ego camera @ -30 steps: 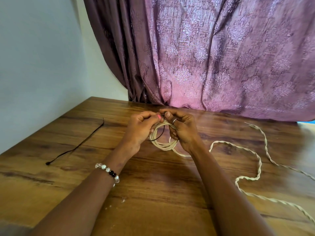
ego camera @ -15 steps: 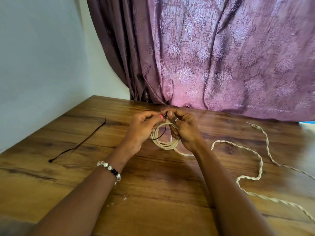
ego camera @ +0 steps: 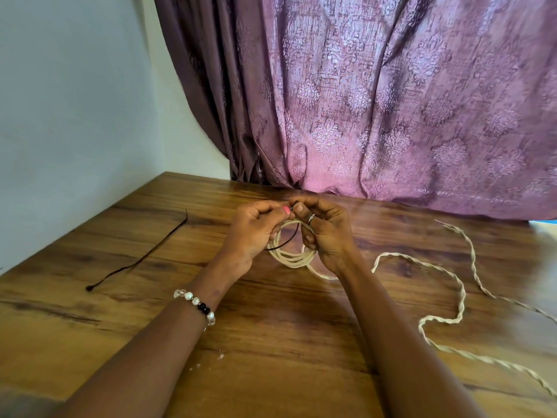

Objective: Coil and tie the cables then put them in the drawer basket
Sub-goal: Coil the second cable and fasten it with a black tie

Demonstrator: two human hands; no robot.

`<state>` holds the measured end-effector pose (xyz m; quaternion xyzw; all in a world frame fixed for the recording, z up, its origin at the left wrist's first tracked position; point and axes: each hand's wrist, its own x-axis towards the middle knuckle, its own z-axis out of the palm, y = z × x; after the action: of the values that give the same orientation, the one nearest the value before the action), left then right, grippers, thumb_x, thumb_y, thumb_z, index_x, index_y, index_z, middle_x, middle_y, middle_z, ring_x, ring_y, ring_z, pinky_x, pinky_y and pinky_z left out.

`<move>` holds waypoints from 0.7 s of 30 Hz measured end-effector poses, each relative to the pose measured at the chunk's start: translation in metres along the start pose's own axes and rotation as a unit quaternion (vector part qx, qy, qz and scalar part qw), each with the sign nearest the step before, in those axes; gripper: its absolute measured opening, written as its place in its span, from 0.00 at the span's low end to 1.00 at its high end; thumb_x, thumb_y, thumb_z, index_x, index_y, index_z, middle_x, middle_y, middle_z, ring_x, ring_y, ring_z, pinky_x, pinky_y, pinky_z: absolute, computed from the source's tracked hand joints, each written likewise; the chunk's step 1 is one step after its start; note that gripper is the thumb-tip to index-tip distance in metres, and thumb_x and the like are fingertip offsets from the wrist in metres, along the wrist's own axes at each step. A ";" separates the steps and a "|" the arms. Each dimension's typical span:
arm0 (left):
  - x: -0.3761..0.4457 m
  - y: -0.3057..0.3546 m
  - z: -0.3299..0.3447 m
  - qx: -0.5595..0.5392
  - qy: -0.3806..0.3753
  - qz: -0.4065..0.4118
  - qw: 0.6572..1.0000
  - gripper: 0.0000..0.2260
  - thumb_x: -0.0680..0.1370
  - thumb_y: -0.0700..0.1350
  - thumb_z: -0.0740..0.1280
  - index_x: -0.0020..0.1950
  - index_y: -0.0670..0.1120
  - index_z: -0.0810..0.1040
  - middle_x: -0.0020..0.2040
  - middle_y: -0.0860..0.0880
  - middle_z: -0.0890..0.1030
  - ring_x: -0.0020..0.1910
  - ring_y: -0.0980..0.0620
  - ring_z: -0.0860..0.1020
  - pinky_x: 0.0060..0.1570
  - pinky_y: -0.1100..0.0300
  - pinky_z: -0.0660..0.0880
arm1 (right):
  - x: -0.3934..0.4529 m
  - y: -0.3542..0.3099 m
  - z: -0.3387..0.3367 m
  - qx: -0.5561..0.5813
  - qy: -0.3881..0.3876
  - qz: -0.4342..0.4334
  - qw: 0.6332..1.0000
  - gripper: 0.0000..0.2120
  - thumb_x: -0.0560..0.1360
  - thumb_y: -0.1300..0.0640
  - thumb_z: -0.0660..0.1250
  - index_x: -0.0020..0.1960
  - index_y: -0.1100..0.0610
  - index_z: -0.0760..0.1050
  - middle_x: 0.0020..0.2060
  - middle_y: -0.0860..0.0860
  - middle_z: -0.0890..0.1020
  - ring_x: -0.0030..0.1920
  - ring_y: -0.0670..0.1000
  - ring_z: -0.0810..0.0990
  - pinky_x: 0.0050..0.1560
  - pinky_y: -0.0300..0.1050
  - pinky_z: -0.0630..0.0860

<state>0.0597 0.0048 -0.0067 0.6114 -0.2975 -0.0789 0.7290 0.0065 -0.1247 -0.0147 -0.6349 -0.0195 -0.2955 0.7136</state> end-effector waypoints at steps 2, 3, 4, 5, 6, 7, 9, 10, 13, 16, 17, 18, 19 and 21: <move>0.000 0.000 0.000 -0.012 -0.004 0.000 1.000 0.08 0.78 0.37 0.66 0.40 0.42 0.81 0.22 0.53 0.70 0.21 0.59 0.65 0.23 0.66 0.64 | -0.001 -0.001 0.000 0.006 0.003 0.004 1.000 0.05 0.74 0.64 0.67 0.48 0.59 0.81 0.32 0.52 0.82 0.18 0.45 0.64 0.20 0.32 0.59; -0.001 0.001 0.000 -0.016 -0.006 0.002 1.000 0.08 0.78 0.37 0.66 0.40 0.42 0.81 0.22 0.53 0.70 0.20 0.59 0.65 0.22 0.67 0.64 | -0.001 -0.001 0.001 0.008 0.003 0.005 1.000 0.05 0.74 0.64 0.67 0.48 0.59 0.80 0.31 0.51 0.82 0.18 0.45 0.64 0.20 0.32 0.59; -0.001 0.002 0.000 -0.018 -0.007 0.005 1.000 0.08 0.78 0.37 0.65 0.40 0.42 0.81 0.21 0.53 0.70 0.20 0.59 0.65 0.22 0.68 0.64 | -0.001 -0.001 0.000 0.010 0.002 0.006 1.000 0.05 0.74 0.63 0.68 0.48 0.59 0.80 0.31 0.50 0.82 0.18 0.45 0.64 0.20 0.33 0.59; -0.002 0.003 0.001 -0.019 -0.007 0.007 1.000 0.08 0.78 0.37 0.65 0.41 0.41 0.81 0.21 0.53 0.70 0.20 0.59 0.65 0.21 0.68 0.64 | -0.001 -0.001 0.000 0.012 0.001 0.007 1.000 0.05 0.74 0.63 0.68 0.49 0.59 0.80 0.31 0.50 0.82 0.18 0.45 0.64 0.20 0.33 0.59; -0.002 0.003 0.001 -0.018 -0.008 0.009 1.000 0.08 0.78 0.37 0.65 0.41 0.40 0.80 0.21 0.54 0.70 0.19 0.60 0.64 0.21 0.69 0.63 | -0.001 -0.001 0.000 0.014 0.002 0.008 1.000 0.05 0.74 0.63 0.68 0.49 0.60 0.80 0.32 0.50 0.83 0.18 0.45 0.64 0.20 0.33 0.59; -0.003 0.004 0.001 -0.017 -0.008 0.012 1.000 0.07 0.78 0.37 0.65 0.41 0.39 0.80 0.20 0.54 0.69 0.19 0.60 0.64 0.20 0.70 0.63 | -0.002 -0.001 0.000 0.018 0.002 0.009 1.000 0.06 0.74 0.63 0.68 0.50 0.60 0.80 0.33 0.50 0.83 0.18 0.45 0.64 0.20 0.33 0.59; -0.003 0.004 0.001 -0.014 -0.010 0.010 1.000 0.08 0.78 0.36 0.64 0.40 0.40 0.80 0.20 0.54 0.70 0.18 0.60 0.64 0.20 0.70 0.62 | -0.002 0.000 0.000 0.028 -0.004 0.009 1.000 0.07 0.72 0.62 0.69 0.49 0.60 0.80 0.35 0.52 0.84 0.18 0.45 0.65 0.20 0.33 0.60; -0.003 0.004 0.001 -0.013 -0.010 0.007 1.000 0.09 0.78 0.36 0.65 0.39 0.41 0.80 0.20 0.54 0.70 0.18 0.60 0.64 0.20 0.70 0.62 | -0.002 0.000 0.000 0.032 -0.008 0.008 0.999 0.08 0.70 0.60 0.70 0.49 0.60 0.81 0.36 0.54 0.84 0.18 0.45 0.65 0.20 0.33 0.60; -0.003 0.004 0.001 -0.014 -0.008 -0.003 1.000 0.10 0.78 0.36 0.65 0.37 0.43 0.80 0.20 0.54 0.71 0.18 0.61 0.65 0.20 0.69 0.62 | -0.001 0.000 0.000 0.037 -0.014 0.007 0.999 0.10 0.68 0.58 0.70 0.48 0.60 0.81 0.36 0.56 0.83 0.18 0.45 0.65 0.20 0.33 0.60; -0.002 0.004 0.002 -0.013 -0.001 -0.006 1.000 0.11 0.78 0.37 0.65 0.36 0.44 0.80 0.20 0.54 0.70 0.19 0.60 0.64 0.20 0.68 0.61 | -0.001 0.001 0.000 0.041 -0.014 0.012 0.999 0.11 0.68 0.57 0.71 0.48 0.59 0.81 0.33 0.53 0.82 0.18 0.45 0.65 0.19 0.32 0.60; -0.002 0.004 0.002 -0.014 0.001 -0.006 1.000 0.10 0.78 0.38 0.65 0.37 0.43 0.80 0.20 0.55 0.70 0.19 0.59 0.63 0.20 0.68 0.61 | -0.001 0.002 0.000 0.042 -0.013 0.013 0.999 0.11 0.68 0.56 0.71 0.49 0.59 0.81 0.33 0.53 0.82 0.18 0.45 0.65 0.20 0.32 0.60; -0.002 0.004 0.002 -0.016 0.003 -0.006 1.000 0.09 0.78 0.38 0.65 0.39 0.42 0.80 0.20 0.55 0.70 0.19 0.60 0.63 0.20 0.68 0.61 | 0.000 0.002 -0.001 0.043 -0.012 0.014 0.999 0.12 0.68 0.56 0.70 0.49 0.59 0.81 0.33 0.52 0.82 0.19 0.45 0.65 0.20 0.32 0.60; -0.002 0.005 0.002 -0.018 0.003 -0.008 1.000 0.09 0.78 0.38 0.65 0.39 0.41 0.80 0.20 0.55 0.70 0.19 0.60 0.63 0.20 0.69 0.61 | 0.000 0.003 -0.001 0.043 -0.011 0.015 0.999 0.11 0.68 0.56 0.70 0.49 0.59 0.81 0.33 0.52 0.82 0.19 0.45 0.65 0.20 0.32 0.60; -0.001 0.004 0.002 -0.017 -0.001 -0.011 1.000 0.10 0.78 0.38 0.65 0.38 0.42 0.79 0.20 0.55 0.70 0.19 0.60 0.64 0.20 0.69 0.61 | 0.000 0.003 -0.001 0.044 -0.014 0.013 0.999 0.10 0.68 0.57 0.70 0.48 0.57 0.81 0.33 0.52 0.82 0.18 0.45 0.65 0.20 0.32 0.60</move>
<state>0.0568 0.0052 -0.0028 0.6025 -0.2898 -0.0926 0.7378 0.0074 -0.1256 -0.0178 -0.6076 -0.0344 -0.2760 0.7439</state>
